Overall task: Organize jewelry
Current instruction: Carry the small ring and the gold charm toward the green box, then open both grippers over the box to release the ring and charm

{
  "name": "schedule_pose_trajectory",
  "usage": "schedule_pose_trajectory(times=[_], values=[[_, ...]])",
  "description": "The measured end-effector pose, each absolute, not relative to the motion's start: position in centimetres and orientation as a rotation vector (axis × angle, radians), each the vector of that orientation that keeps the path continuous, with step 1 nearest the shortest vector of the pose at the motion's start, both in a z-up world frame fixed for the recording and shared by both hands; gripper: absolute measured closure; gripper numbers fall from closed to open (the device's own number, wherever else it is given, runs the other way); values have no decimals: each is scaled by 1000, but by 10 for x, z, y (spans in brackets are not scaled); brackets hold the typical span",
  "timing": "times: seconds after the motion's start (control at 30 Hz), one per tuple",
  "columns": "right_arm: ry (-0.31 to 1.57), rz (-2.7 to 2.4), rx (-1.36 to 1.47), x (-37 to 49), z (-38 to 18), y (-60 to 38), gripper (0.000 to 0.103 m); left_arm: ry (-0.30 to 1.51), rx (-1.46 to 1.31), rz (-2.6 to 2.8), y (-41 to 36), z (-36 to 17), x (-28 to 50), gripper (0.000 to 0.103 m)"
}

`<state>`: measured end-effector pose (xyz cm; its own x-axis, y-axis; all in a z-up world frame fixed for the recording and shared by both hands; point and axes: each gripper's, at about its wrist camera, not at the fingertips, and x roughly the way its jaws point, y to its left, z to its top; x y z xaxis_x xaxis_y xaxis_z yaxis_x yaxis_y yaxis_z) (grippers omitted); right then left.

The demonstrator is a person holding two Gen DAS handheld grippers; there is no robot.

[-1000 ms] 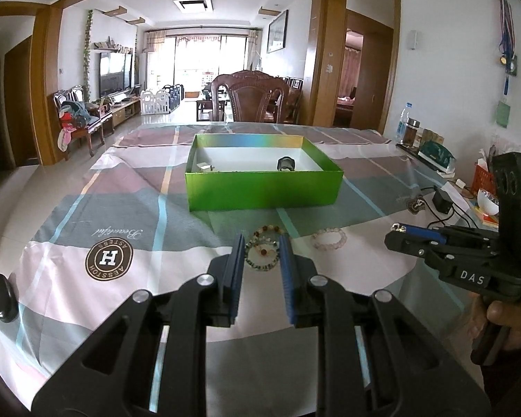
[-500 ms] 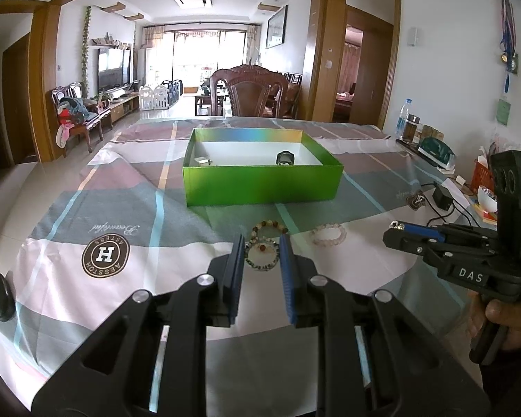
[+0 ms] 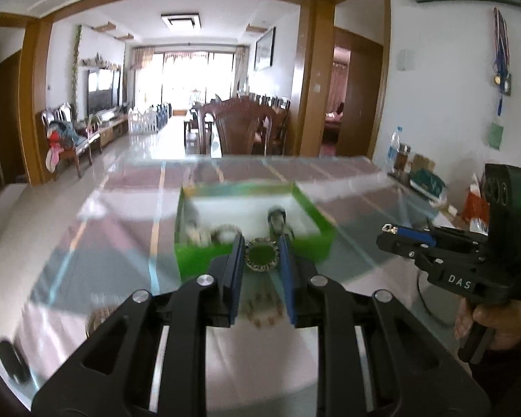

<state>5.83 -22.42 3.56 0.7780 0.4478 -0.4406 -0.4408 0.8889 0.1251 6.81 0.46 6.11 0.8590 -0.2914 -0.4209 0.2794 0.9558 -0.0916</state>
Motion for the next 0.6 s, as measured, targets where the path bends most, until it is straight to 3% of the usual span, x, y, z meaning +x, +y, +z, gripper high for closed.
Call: schedule_pose_trajectory(times=[0.27, 0.6], values=[[460, 448, 63, 152, 69, -228, 82, 442, -36, -300, -5, 96, 160, 83], [619, 400, 87, 279, 27, -207, 82, 639, -50, -236, -26, 45, 316, 83]])
